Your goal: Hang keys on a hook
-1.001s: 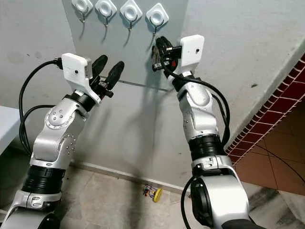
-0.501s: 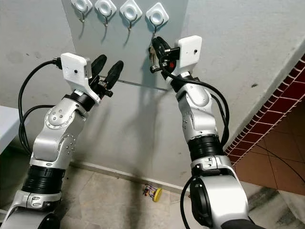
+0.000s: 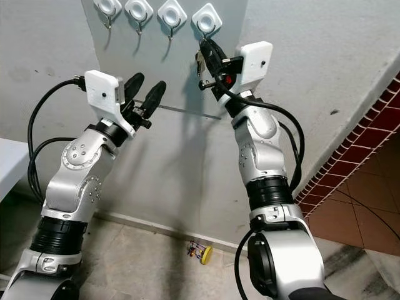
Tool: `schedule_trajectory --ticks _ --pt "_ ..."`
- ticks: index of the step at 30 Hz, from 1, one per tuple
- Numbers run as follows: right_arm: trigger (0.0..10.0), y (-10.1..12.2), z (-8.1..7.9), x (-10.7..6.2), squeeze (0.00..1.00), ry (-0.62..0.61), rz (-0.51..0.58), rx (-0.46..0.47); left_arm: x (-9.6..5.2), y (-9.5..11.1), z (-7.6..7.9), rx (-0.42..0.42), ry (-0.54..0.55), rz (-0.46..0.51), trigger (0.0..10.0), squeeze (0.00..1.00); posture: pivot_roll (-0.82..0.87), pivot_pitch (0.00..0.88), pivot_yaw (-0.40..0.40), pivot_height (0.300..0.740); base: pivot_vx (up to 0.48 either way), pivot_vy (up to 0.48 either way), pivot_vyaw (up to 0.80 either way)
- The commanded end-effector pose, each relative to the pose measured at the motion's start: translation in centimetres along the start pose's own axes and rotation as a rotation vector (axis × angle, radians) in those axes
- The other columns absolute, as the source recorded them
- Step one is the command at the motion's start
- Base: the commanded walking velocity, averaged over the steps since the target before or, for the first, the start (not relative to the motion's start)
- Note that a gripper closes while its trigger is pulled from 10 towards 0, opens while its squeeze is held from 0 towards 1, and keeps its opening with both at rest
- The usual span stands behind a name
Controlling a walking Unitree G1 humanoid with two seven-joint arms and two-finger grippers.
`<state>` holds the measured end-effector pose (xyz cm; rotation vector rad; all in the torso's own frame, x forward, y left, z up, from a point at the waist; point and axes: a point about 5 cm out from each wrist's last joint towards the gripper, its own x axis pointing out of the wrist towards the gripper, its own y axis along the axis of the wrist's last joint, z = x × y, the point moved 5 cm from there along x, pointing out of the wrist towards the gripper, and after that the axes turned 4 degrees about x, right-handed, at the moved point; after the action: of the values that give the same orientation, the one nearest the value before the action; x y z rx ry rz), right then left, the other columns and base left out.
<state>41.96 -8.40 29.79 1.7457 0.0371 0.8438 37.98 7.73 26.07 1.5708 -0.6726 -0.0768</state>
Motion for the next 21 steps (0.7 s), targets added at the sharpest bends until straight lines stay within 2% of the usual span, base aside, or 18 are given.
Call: schedule_trajectory --ticks 1,10,11,18,21 --pt "10.0 1.2 0.2 0.6 0.0 -0.027 0.03 0.031 0.2 0.8 0.4 0.015 -0.022 0.02 10.0 0.0 -0.01 0.08 -0.05 0.74 0.0 0.0 0.0" --pt "10.0 0.5 0.8 0.7 0.0 -0.077 -0.013 0.124 0.1 0.8 0.2 0.015 -0.013 0.021 10.0 0.0 -0.01 0.08 -0.049 0.74 0.0 0.0 0.0" --pt "10.0 0.6 0.8 0.7 1.0 -0.068 -0.005 0.136 0.1 0.8 0.2 0.014 -0.013 0.022 10.0 0.0 -0.01 0.08 -0.049 0.74 0.0 0.0 0.0" --pt "10.0 0.6 0.9 -0.1 1.0 -0.057 0.017 0.126 0.1 0.7 0.2 0.015 -0.004 0.021 10.0 0.0 0.0 0.069 -0.056 0.74 0.0 0.0 0.0" --pt "10.0 0.1 0.9 -1.1 1.0 -0.052 0.016 0.111 0.0 0.3 0.0 0.029 0.014 0.011 10.0 0.0 0.0 0.065 -0.058 0.74 0.0 0.0 0.0"
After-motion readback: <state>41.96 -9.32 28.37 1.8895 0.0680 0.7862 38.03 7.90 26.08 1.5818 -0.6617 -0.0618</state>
